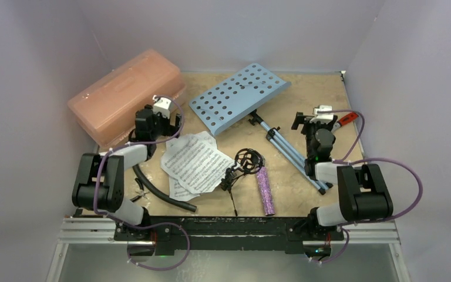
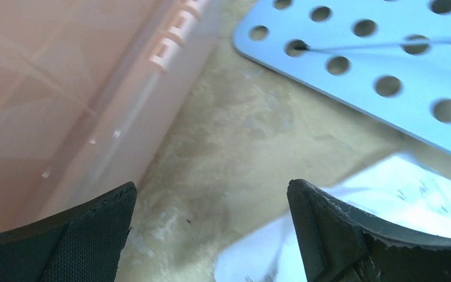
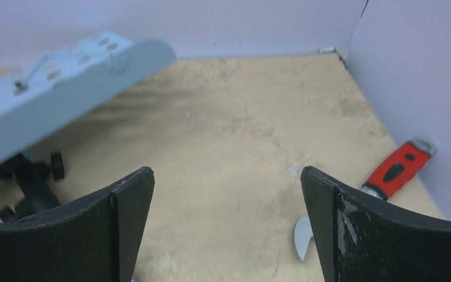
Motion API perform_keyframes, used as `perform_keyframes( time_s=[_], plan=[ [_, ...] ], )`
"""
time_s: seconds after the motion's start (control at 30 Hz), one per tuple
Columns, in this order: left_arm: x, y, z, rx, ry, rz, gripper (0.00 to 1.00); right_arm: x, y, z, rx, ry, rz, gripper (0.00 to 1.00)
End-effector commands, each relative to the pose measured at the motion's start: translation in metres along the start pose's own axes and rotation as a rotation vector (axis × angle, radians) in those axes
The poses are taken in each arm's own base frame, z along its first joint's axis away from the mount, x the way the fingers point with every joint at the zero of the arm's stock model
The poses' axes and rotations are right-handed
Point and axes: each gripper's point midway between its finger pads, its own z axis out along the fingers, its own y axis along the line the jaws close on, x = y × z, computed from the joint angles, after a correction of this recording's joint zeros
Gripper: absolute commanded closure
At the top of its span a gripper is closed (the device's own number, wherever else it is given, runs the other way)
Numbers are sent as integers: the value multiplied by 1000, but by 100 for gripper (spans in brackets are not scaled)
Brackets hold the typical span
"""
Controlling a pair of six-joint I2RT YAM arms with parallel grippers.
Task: Set up the instrument practice props
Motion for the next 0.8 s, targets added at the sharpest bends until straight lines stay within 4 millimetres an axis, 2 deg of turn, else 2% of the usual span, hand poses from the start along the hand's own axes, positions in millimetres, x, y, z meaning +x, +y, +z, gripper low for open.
perform_keyframes(
  time_s=[0.0, 0.13, 0.2, 0.23, 0.37, 0.47, 0.57, 0.67, 0.77],
  plan=[
    [8, -40, -31, 225, 103, 43, 0, -45, -7, 14, 65, -49, 49, 2],
    [-28, -57, -50, 319, 17, 37, 0, -85, -9, 20, 105, -92, 179, 2],
    [-51, -65, -59, 362, -36, 24, 0, -95, -15, 27, 166, -56, 266, 2],
    [-65, -66, -64, 363, -66, 17, 0, -107, -14, 34, 180, -43, 310, 2],
    [-121, -60, -86, 329, -209, 32, 1, -111, -10, 53, 242, 127, 408, 2],
    [-162, -47, -106, 251, -316, 82, 0, -118, -13, 63, 298, 188, 420, 2],
    [-195, -28, -123, 144, -379, 95, 1, -130, -17, 59, 347, 173, 499, 2],
    [-212, -5, -132, 13, -375, 27, 1, -141, -14, 55, 330, 150, 544, 2],
    [-209, 18, -137, -123, -318, -150, 0, -146, -3, 54, 262, 167, 561, 2]
  ],
)
